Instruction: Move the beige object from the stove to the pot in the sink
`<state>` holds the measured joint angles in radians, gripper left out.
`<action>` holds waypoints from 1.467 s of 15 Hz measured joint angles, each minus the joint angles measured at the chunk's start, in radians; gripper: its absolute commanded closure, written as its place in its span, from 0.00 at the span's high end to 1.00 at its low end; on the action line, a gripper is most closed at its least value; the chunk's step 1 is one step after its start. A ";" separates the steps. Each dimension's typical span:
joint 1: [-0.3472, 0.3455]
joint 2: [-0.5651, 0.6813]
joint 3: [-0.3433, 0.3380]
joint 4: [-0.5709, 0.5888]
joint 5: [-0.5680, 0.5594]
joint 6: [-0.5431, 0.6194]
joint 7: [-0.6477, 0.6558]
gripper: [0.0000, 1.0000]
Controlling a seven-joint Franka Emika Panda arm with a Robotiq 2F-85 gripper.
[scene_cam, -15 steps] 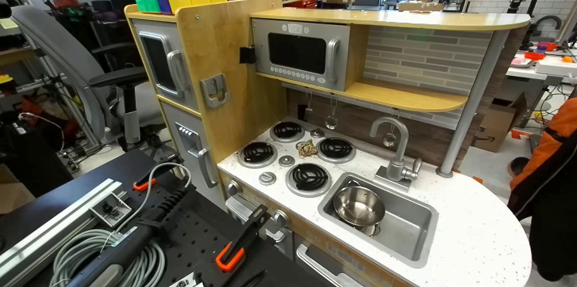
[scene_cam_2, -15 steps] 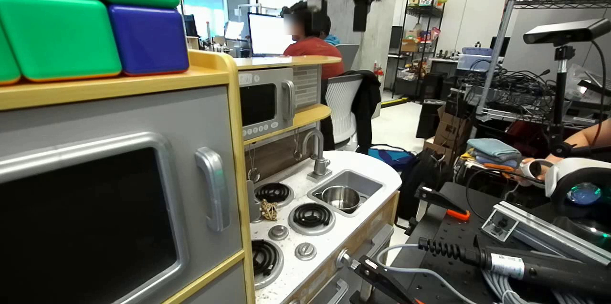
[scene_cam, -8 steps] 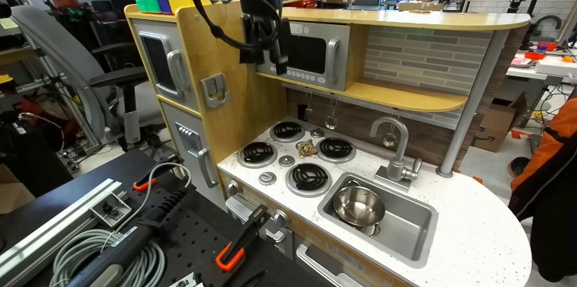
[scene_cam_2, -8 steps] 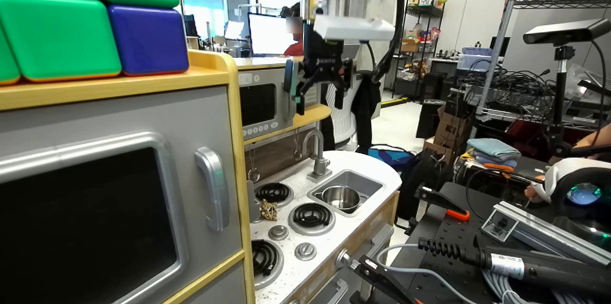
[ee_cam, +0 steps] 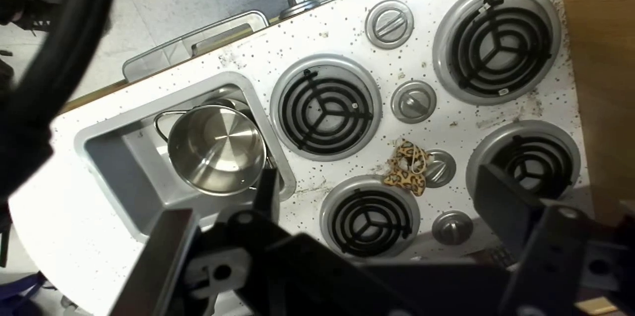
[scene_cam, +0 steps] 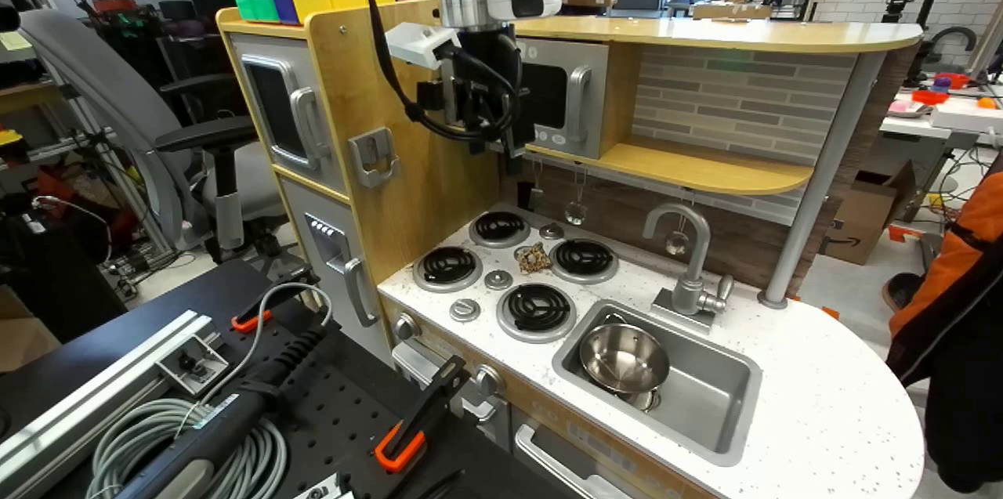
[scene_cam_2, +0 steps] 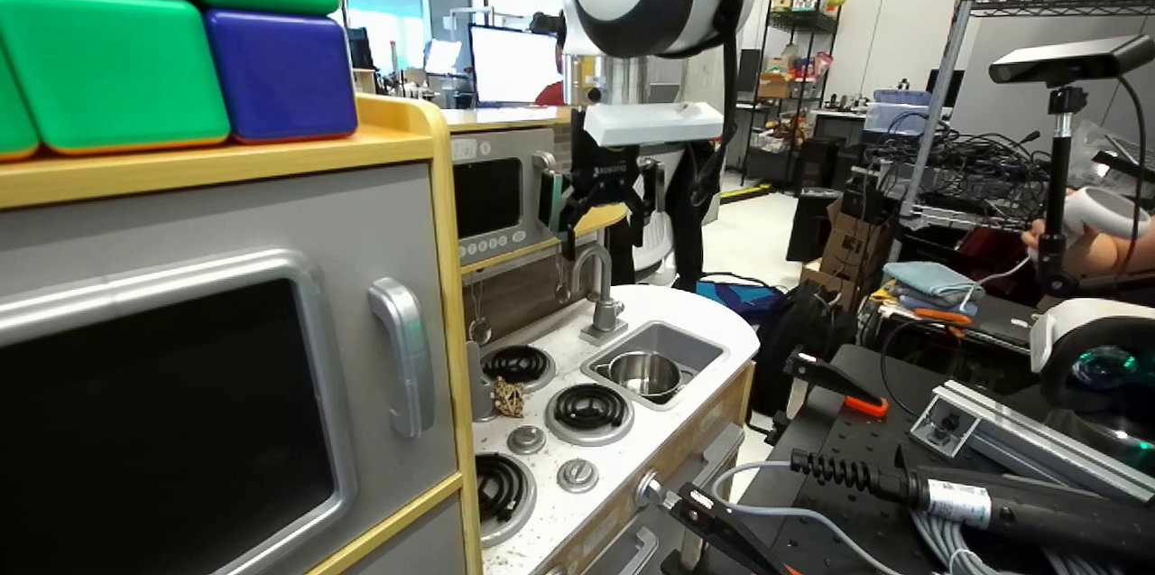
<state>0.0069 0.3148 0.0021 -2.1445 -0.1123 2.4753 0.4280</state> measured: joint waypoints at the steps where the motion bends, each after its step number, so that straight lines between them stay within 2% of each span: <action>1: 0.002 0.001 -0.002 0.000 0.002 -0.001 0.000 1.00; 6: 0.044 0.102 -0.040 0.021 -0.002 0.007 0.061 1.00; 8: 0.079 0.182 -0.079 0.043 -0.028 0.074 0.114 1.00; 12: 0.204 0.370 -0.239 0.121 -0.134 0.276 0.255 1.00; 15: 0.302 0.519 -0.354 0.208 -0.134 0.359 0.344 1.00; 19: 0.350 0.673 -0.366 0.303 -0.096 0.365 0.400 1.00; 22: 0.388 0.744 -0.363 0.326 -0.072 0.419 0.409 1.00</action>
<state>0.3954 1.0587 -0.3611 -1.8187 -0.1847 2.8939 0.8371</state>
